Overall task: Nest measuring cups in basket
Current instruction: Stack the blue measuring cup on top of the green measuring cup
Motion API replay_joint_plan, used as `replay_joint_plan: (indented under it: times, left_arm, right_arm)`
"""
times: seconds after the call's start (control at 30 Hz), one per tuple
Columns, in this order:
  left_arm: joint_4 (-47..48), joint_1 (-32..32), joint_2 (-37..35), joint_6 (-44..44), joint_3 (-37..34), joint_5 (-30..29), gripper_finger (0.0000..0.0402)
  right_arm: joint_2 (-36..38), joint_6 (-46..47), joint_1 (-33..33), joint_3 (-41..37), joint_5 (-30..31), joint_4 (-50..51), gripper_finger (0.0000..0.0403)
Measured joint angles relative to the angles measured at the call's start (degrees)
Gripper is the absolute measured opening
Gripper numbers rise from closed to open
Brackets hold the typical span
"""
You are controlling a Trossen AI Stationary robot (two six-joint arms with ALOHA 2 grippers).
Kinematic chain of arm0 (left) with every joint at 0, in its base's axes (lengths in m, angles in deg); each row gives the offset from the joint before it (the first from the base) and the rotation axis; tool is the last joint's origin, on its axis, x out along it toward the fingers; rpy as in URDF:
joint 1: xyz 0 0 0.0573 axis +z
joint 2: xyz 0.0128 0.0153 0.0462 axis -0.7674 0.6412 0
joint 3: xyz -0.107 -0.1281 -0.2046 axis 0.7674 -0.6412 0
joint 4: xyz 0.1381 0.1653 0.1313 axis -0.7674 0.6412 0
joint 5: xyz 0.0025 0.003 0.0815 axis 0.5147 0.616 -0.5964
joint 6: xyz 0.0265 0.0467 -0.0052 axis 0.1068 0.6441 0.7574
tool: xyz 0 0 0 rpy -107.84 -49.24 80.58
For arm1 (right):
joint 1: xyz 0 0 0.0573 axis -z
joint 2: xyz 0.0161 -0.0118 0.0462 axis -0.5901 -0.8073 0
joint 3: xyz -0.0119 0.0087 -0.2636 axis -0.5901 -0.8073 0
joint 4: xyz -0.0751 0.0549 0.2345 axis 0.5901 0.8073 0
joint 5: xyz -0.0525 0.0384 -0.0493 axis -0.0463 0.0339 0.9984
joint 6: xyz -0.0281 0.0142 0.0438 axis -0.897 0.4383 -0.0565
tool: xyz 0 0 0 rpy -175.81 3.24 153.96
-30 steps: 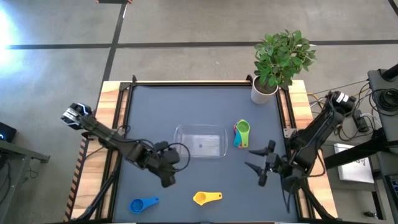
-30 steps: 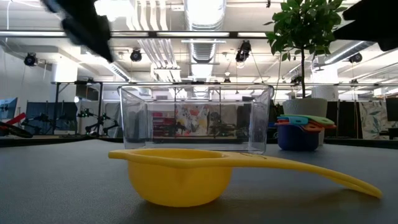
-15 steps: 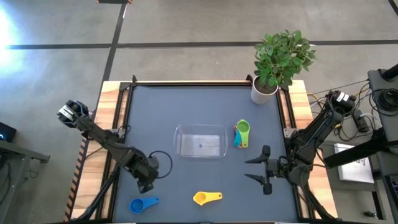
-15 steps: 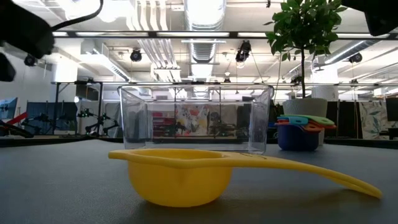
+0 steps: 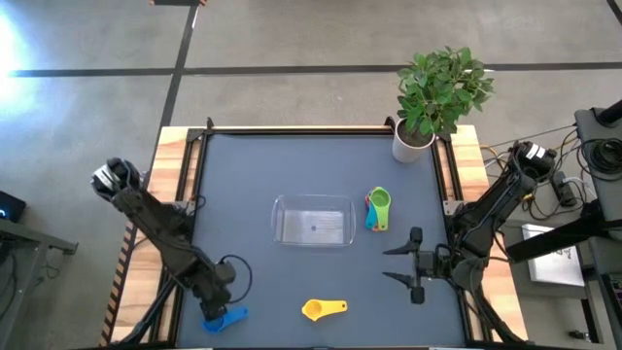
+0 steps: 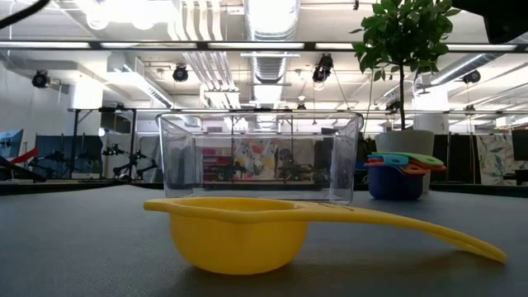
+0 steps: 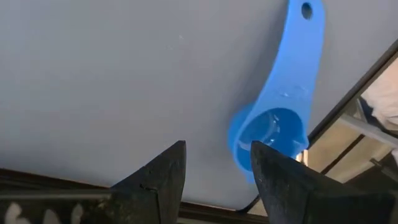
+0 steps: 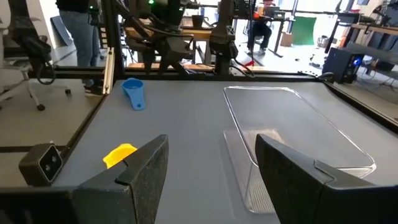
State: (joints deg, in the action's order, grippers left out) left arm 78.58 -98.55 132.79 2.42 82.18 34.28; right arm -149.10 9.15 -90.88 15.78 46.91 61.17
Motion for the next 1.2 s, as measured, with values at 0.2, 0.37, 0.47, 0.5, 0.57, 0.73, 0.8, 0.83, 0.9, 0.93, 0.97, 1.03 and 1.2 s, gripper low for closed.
replay_joint_plan:
  times: [0.2, 0.37, 0.47, 0.5, 0.57, 0.73, 0.8, 0.83, 0.9, 0.93, 0.97, 1.03, 1.2]
  left_arm:
    - [-6.45, -2.15, 2.60, -4.06, 0.01, 0.01, 0.0162]
    - [-7.34, -2.42, 5.23, -4.50, 0.01, 0.67, 0.0162]
    - [-7.43, -2.44, 6.85, -4.36, 0.03, 1.29, 0.0162]
    - [-7.43, -2.43, 7.42, -4.15, 0.02, 1.72, 0.0162]
    - [-7.48, -2.53, 8.44, -3.61, 0.01, 2.50, 0.0162]
    - [-9.42, -2.53, 10.76, -0.63, 0.01, 4.07, 0.0158]
    - [-9.90, -2.53, 11.42, 1.26, 0.03, 4.14, 0.0141]
    - [-9.82, -2.48, 11.53, 2.27, 0.03, 4.21, 0.0127]
    - [-9.84, -2.07, 11.48, 4.00, 0.03, 4.38, 0.0086]
    - [-9.76, -1.73, 11.33, 4.78, 0.03, 4.42, 0.0061]
    - [-9.60, -1.33, 10.98, 5.59, 0.03, 4.43, 0.0034]
    - [-8.69, -0.31, 9.97, 6.83, 0.03, 5.01, 0.0011]
    - [-1.84, 2.11, 8.31, 13.72, 1.82, 5.53, 0.0003]
  right_arm:
    - [0.00, -0.89, 0.14, 0.00, 0.01, 0.00, 0.0228]
    - [0.02, -0.83, 1.16, 0.00, 0.02, 0.02, 0.0228]
    - [0.00, -0.83, 1.25, 0.00, 0.02, 0.04, 0.0228]
    - [0.00, -0.83, 1.25, 0.00, 0.00, 0.04, 0.0228]
    - [0.00, -0.83, 1.25, 0.00, 0.00, 0.04, 0.0228]
    - [0.00, -0.83, 1.25, 0.00, 0.01, 0.05, 0.0228]
    - [0.00, -0.83, 1.25, 0.00, 0.01, 0.04, 0.0228]
    - [0.00, -0.83, 1.25, 0.00, 0.01, 0.04, 0.0228]
    - [0.00, -0.83, 1.25, 0.00, 0.00, 0.07, 0.0228]
    - [0.00, -0.83, 1.25, 0.00, 0.02, 0.07, 0.0228]
    - [0.00, -0.83, 1.25, 0.00, 0.01, 0.08, 0.0228]
    - [0.00, -0.86, 1.25, 0.00, 0.01, 0.16, 0.0228]
    - [-0.02, -0.88, 1.25, 0.00, 0.00, 0.39, 0.0228]
